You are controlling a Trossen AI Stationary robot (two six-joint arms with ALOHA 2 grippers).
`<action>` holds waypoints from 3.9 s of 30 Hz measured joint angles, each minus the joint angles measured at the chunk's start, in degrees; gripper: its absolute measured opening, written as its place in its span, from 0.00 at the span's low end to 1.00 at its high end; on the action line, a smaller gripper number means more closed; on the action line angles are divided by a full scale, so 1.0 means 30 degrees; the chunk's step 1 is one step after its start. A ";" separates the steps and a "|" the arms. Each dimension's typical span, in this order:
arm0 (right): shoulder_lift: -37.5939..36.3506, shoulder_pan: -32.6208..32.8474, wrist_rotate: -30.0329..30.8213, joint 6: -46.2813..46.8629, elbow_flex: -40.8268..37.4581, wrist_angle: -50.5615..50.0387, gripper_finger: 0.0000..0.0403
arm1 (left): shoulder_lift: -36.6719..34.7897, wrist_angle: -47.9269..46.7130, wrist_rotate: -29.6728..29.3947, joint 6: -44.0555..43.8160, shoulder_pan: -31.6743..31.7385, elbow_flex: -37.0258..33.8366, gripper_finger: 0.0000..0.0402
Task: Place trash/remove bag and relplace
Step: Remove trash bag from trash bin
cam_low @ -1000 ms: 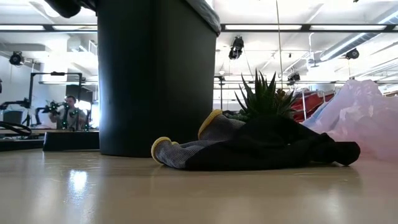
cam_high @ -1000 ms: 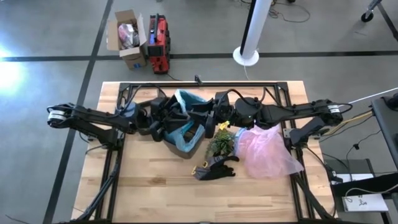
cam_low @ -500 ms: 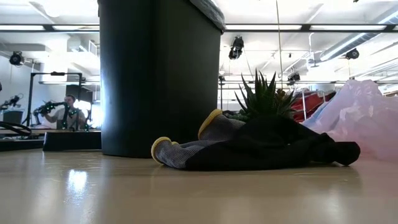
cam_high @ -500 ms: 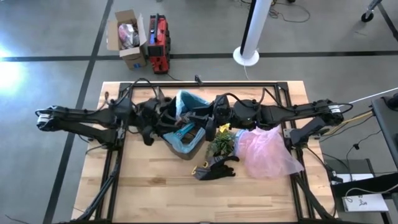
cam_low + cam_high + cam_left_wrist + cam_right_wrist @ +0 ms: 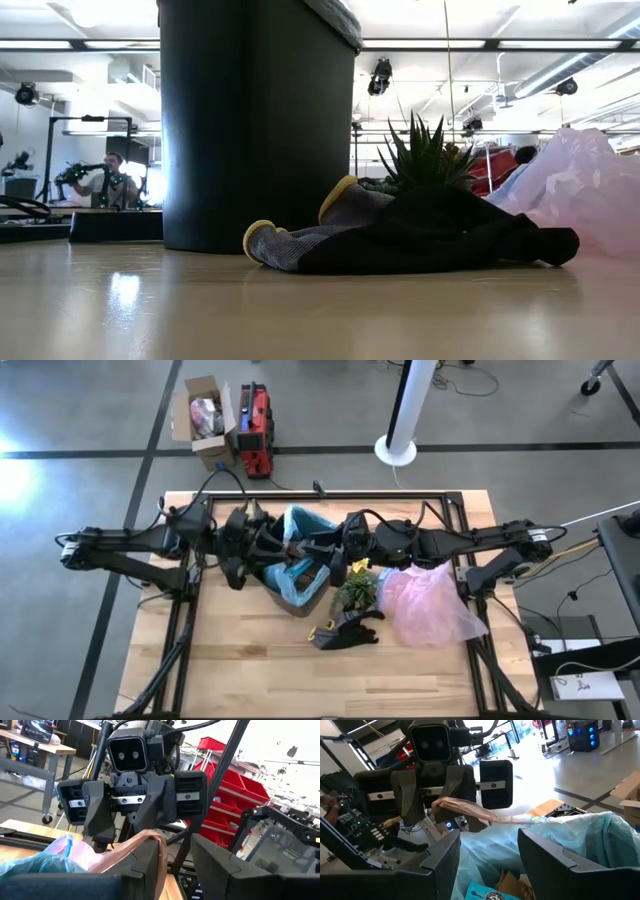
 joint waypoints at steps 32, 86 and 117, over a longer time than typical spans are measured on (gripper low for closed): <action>-0.1960 0.2596 0.4275 -0.2283 -0.0006 -1.4420 0.46 | -0.1598 0.3663 -0.5736 0.0413 0.0014 0.0668 0.24; -0.1161 0.0962 0.7206 -0.5105 -0.2432 -0.9924 0.46 | -0.0969 0.0814 -0.1945 -0.0971 -0.0029 0.0107 0.24; -0.1558 0.1406 0.6492 -0.4731 -0.0357 -1.3046 0.46 | -0.0969 0.0787 -0.1842 -0.1107 -0.0036 0.0107 0.24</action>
